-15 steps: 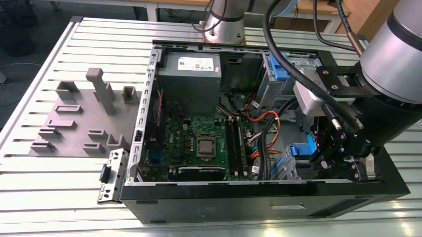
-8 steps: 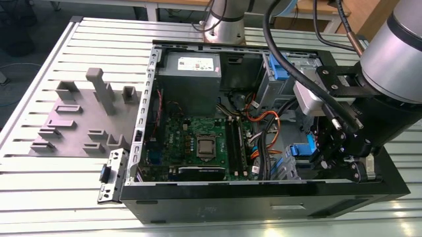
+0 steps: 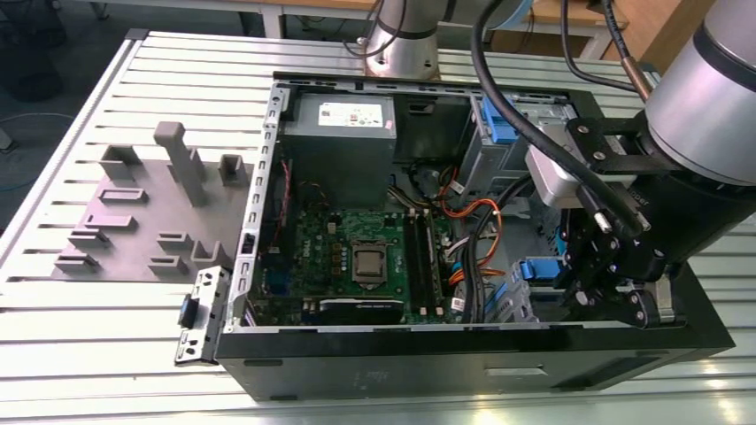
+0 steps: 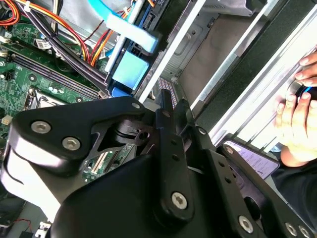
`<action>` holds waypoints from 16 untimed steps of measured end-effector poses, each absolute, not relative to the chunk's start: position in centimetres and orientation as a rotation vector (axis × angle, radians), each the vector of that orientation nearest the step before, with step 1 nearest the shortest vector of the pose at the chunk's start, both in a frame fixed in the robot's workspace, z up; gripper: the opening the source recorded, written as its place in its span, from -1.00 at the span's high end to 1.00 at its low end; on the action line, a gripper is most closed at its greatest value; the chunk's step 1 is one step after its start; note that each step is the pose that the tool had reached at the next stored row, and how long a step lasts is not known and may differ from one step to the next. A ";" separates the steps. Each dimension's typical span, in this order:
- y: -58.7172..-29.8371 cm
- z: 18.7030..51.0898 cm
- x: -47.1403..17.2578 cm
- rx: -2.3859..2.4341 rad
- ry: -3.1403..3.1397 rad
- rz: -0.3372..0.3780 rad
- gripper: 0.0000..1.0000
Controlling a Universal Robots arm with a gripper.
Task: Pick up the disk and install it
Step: 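Insert the second disk wire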
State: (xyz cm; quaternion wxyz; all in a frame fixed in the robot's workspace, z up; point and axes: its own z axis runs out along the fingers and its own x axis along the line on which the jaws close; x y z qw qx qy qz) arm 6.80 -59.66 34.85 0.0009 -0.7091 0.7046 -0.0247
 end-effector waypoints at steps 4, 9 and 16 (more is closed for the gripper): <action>-59.7 34.9 6.8 -2.226 2.212 -0.078 0.51; -59.6 34.9 6.8 -2.226 2.212 -0.076 0.38; -59.3 35.0 6.8 -2.224 2.213 -0.075 0.38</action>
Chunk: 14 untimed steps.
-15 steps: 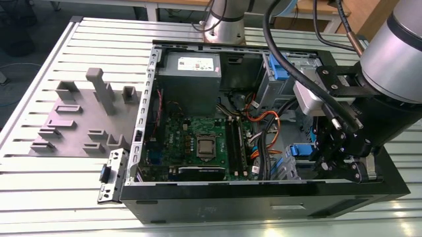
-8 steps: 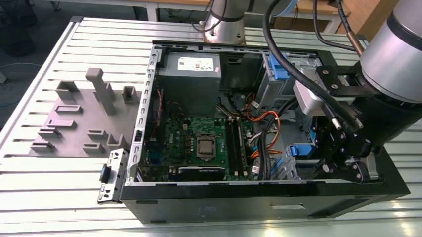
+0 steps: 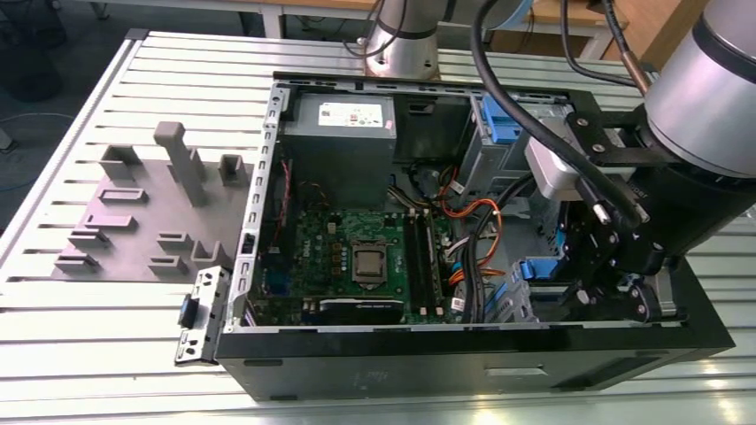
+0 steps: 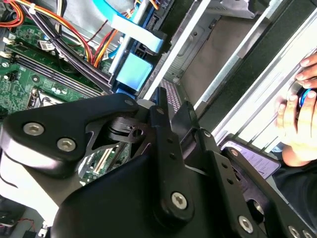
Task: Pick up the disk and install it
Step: 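Insert the second disk wire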
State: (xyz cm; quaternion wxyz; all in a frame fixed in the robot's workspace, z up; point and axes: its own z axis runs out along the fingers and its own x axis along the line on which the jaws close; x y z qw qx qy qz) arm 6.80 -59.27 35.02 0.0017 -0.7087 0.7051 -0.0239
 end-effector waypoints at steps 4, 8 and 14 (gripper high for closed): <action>-58.9 35.0 6.8 -2.223 2.214 -0.075 0.38; -58.8 35.1 6.8 -2.221 2.215 -0.074 0.38; -58.4 35.4 6.8 -2.219 2.217 -0.074 0.38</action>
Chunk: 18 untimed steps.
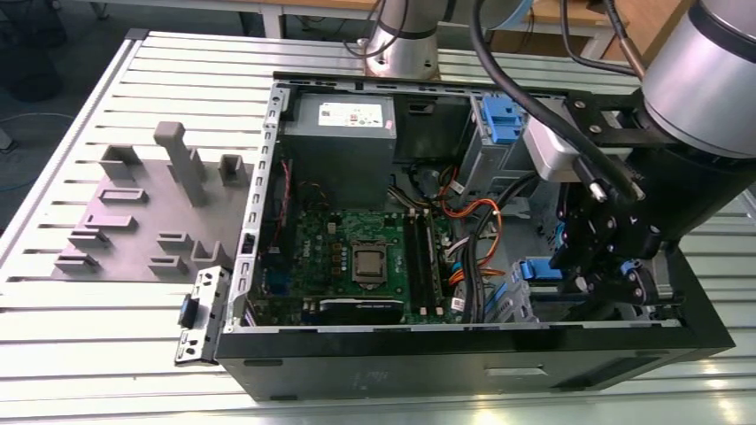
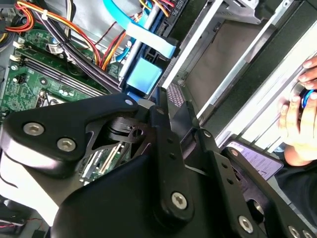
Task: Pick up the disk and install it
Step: 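Insert the second disk wire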
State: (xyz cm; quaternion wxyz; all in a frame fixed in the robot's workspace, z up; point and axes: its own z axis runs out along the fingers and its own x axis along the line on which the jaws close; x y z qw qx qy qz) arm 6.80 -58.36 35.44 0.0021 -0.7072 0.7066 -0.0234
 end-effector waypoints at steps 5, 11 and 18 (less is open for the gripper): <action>-58.0 35.6 6.8 -2.217 2.219 -0.074 0.38; -57.7 35.7 6.8 -2.215 2.221 -0.074 0.38; -57.5 36.0 6.8 -2.215 2.221 -0.073 0.38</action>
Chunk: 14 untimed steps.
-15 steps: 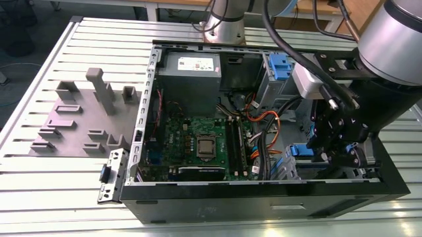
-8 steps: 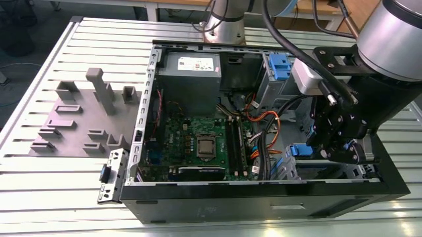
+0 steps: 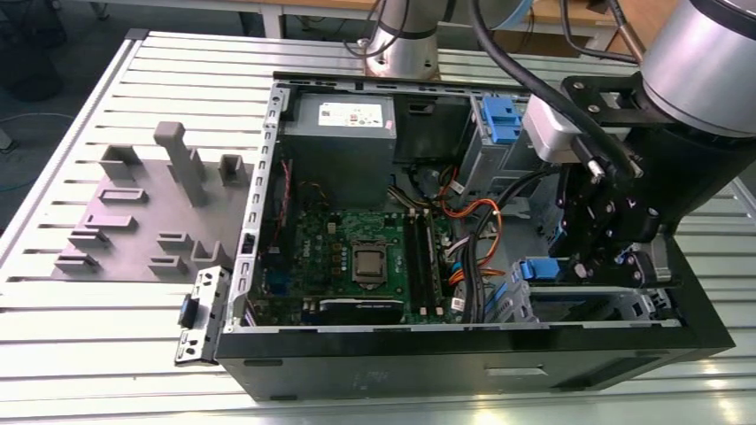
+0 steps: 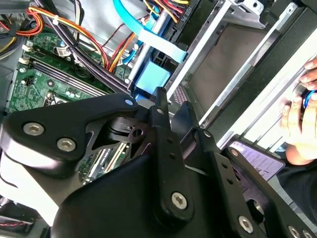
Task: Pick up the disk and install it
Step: 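Insert the second disk wire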
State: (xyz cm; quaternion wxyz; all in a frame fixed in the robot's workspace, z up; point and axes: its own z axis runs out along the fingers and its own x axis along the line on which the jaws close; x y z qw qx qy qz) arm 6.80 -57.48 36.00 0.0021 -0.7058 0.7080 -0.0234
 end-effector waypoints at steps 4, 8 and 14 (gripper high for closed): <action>-57.3 36.4 6.8 -2.214 2.221 -0.073 0.38; -57.1 36.8 6.8 -2.214 2.222 -0.074 0.38; -56.9 37.5 6.8 -2.213 2.222 -0.073 0.38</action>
